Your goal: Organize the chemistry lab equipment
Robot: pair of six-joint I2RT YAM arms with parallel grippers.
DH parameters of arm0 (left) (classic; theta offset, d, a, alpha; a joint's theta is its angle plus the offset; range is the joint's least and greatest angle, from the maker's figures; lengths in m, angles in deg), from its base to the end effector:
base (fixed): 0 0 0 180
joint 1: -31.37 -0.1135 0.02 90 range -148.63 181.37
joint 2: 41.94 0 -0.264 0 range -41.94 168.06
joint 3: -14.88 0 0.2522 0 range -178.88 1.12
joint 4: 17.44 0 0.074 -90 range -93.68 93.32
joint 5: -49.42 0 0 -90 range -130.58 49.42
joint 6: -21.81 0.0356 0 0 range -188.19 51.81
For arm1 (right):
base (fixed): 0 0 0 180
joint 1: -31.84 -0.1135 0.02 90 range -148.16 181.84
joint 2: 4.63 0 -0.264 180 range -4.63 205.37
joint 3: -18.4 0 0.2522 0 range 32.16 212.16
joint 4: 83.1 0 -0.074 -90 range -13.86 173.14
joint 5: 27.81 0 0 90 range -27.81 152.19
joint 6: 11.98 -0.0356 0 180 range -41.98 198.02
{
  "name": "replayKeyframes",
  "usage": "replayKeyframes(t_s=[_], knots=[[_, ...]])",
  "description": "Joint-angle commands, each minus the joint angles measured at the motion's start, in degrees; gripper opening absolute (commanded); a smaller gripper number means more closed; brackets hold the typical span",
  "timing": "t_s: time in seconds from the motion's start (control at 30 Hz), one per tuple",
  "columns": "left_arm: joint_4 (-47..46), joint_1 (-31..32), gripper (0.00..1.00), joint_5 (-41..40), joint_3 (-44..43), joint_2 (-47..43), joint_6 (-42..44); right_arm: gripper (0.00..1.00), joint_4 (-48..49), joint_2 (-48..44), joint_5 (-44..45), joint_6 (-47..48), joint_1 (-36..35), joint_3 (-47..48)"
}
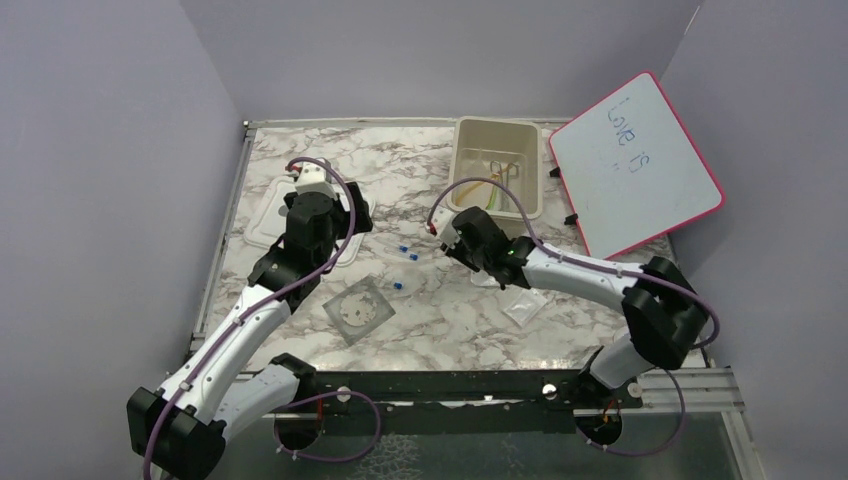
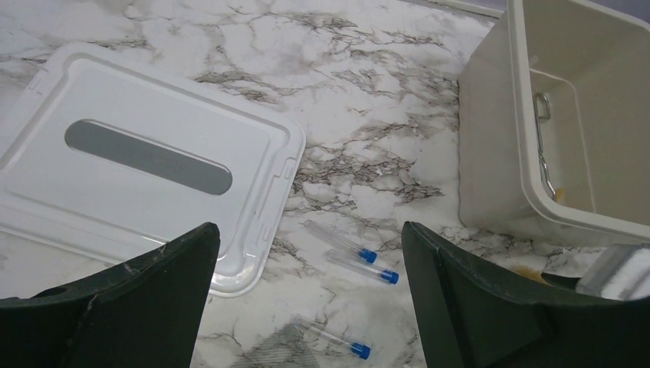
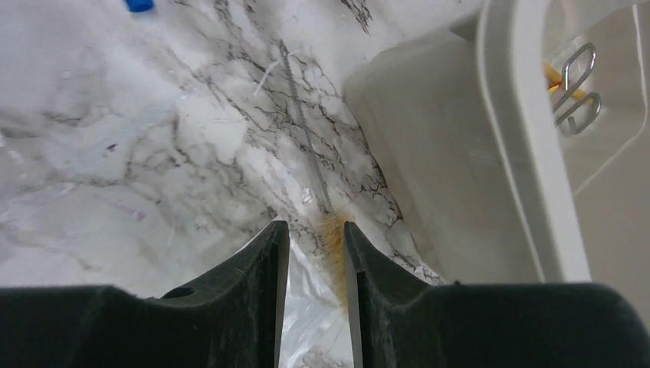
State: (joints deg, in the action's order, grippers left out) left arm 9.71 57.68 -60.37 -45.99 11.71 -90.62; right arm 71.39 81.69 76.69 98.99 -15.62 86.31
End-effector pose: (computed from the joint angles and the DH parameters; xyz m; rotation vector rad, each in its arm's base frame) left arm 0.1979 -0.0844 0.3212 -0.1671 1.8975 -0.2466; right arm 0.2232 0.2301 0.2221 -1.1927 1.9758 -0.0608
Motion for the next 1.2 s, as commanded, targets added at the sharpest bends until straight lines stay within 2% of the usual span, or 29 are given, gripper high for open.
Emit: replayKeyframes(t_s=[0.0,0.4,0.7,0.9,1.17], knots=[[0.92,-0.37,0.91,-2.55,-1.42,-1.2,0.39,0.37,8.55,5.94,9.63,3.25,-0.18,-0.58],[1.05,-0.38,0.91,-2.09,-1.49,0.23,0.2,0.32,16.39,18.54,14.9,5.5,-0.21,1.33],[1.19,-0.38,0.91,-1.83,-1.64,1.06,0.11,0.22,16.82,22.76,13.65,5.04,-0.14,2.12],[1.33,-0.38,0.91,-1.91,-1.77,1.01,0.2,0.01,13.63,21.2,10.6,2.52,-0.11,3.34],[1.41,-0.38,0.91,-1.92,-1.99,0.69,0.28,0.01,11.84,13.65,7.52,1.44,-0.13,3.59]])
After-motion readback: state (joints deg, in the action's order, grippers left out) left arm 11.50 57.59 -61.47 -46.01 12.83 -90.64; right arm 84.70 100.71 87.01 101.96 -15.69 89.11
